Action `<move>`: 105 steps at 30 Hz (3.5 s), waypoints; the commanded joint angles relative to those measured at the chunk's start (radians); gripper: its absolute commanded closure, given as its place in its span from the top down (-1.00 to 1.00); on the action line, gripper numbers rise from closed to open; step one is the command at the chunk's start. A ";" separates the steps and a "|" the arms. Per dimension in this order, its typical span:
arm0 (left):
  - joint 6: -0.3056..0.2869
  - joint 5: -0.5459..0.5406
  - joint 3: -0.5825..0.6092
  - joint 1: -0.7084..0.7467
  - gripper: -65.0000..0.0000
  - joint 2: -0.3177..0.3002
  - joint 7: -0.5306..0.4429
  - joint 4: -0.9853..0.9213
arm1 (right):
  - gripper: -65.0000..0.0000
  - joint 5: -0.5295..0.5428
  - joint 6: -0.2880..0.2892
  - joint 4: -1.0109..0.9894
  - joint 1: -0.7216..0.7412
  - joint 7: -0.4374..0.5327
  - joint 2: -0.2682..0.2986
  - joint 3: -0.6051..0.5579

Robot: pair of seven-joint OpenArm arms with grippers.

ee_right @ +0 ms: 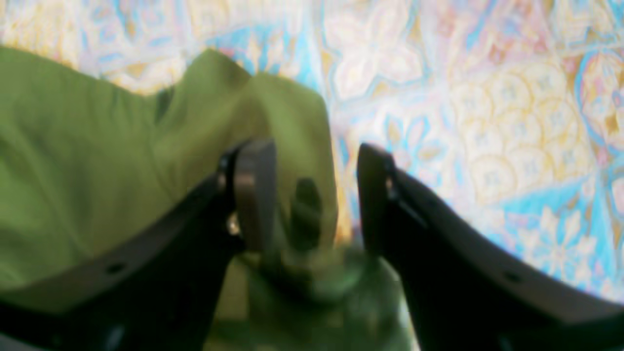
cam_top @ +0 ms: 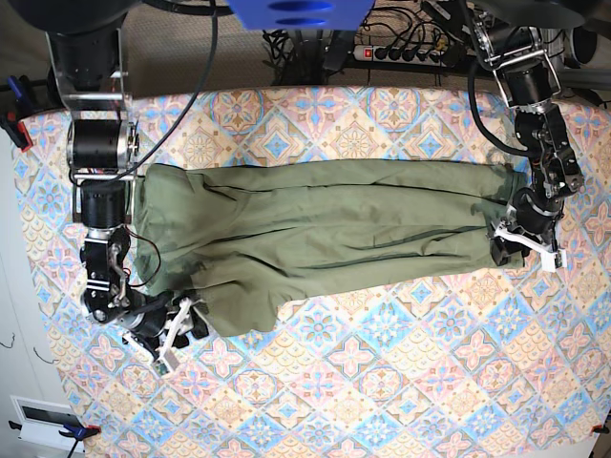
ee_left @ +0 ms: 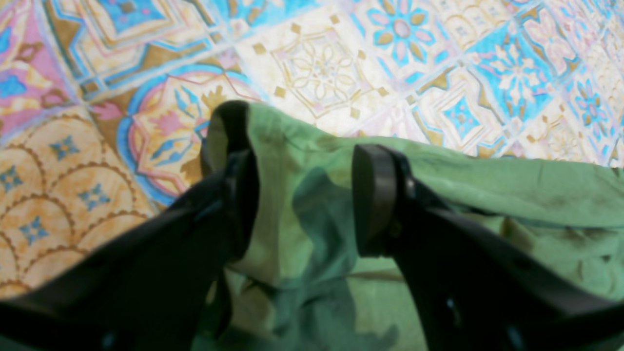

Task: Layout the t-shirt on the table in an organized manner, then fold the t-shirt properly
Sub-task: 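Fold the hem over toward the collar edge with both grippers, then pull the folded shirt ends apart with both grippers to flatten it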

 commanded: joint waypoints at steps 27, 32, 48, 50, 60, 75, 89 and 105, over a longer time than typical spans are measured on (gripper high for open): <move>-0.005 -0.011 -0.007 -0.020 -0.11 -0.019 -0.024 0.016 | -0.18 0.005 -0.004 -0.150 0.013 0.127 0.106 -0.085; -0.005 -0.011 -0.007 -0.020 -0.11 -0.019 -0.024 0.016 | -0.18 0.005 -0.004 -0.152 -0.005 0.127 0.106 -0.087; -0.005 -0.011 -0.007 -0.050 -0.11 -0.023 -0.024 0.016 | -0.97 0.013 -0.004 -0.101 -0.014 0.074 0.106 -0.027; -0.005 -0.011 -0.007 -0.054 -0.11 -0.023 -0.024 0.016 | -0.97 0.013 -0.004 -0.024 -0.016 0.037 0.106 0.035; -0.005 -0.011 -0.007 -0.073 -0.11 -0.025 -0.024 0.020 | -0.97 0.013 -0.004 0.318 -0.126 -0.192 0.106 0.211; -0.007 -0.036 -0.135 -0.101 -0.09 -0.034 -0.026 0.014 | -0.97 0.014 -0.004 0.416 -0.211 -0.201 0.106 0.337; 0.001 -0.034 0.138 -0.456 -0.08 -0.028 -0.037 -0.465 | -0.97 0.013 -0.004 0.416 -0.225 -0.201 0.102 0.332; 0.005 -0.036 0.264 -0.555 -0.08 0.035 -0.314 -0.795 | -0.97 0.013 -0.004 0.416 -0.225 -0.201 0.100 0.332</move>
